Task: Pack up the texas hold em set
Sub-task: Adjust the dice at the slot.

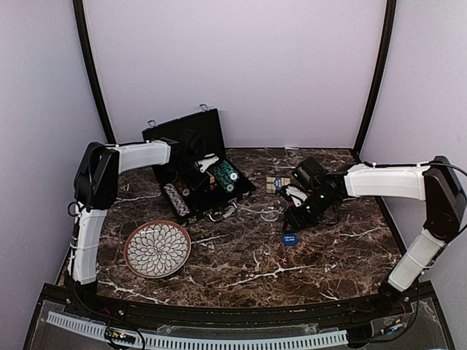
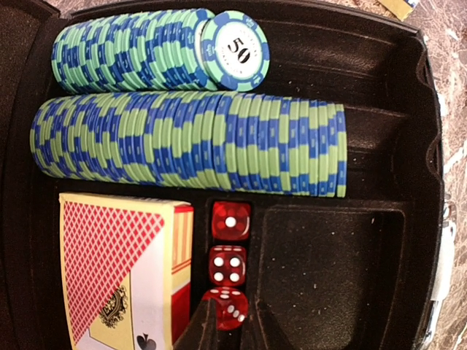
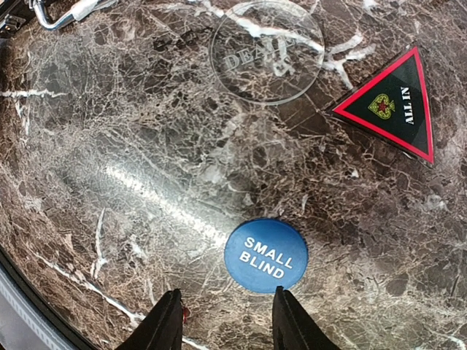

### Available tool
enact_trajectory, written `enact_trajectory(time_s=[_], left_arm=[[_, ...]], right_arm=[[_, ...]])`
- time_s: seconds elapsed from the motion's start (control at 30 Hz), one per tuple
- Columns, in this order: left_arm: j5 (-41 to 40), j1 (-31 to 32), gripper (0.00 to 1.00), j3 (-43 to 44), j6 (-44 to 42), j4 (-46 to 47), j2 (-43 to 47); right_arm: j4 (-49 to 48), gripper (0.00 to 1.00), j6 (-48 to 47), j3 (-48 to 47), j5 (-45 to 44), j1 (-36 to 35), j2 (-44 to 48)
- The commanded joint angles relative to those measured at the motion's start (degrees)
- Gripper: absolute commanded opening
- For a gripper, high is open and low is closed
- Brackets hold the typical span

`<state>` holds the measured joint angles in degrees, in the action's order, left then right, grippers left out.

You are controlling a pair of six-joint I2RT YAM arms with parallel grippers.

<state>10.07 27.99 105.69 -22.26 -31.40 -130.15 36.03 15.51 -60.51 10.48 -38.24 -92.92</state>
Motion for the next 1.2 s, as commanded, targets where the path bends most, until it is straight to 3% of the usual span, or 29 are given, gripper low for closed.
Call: enact_trajectory(time_s=[0.0,0.6,1.17], left_arm=[[1.1,-0.5,0.17,1.3,0.4,-1.8,-0.7],[4.9,-0.5,0.06,3.2,-0.5,-6.9,-1.4],[3.5,0.1,0.03,3.2,-1.6,-8.1,-1.4]], right_arm=[[-0.4,0.42,0.2,0.5,-0.2,0.4,1.1],[-1.0,0.42,0.1,1.1,0.3,0.4,0.7],[-0.9,0.43,0.0,0.9,0.5,0.4,0.2]])
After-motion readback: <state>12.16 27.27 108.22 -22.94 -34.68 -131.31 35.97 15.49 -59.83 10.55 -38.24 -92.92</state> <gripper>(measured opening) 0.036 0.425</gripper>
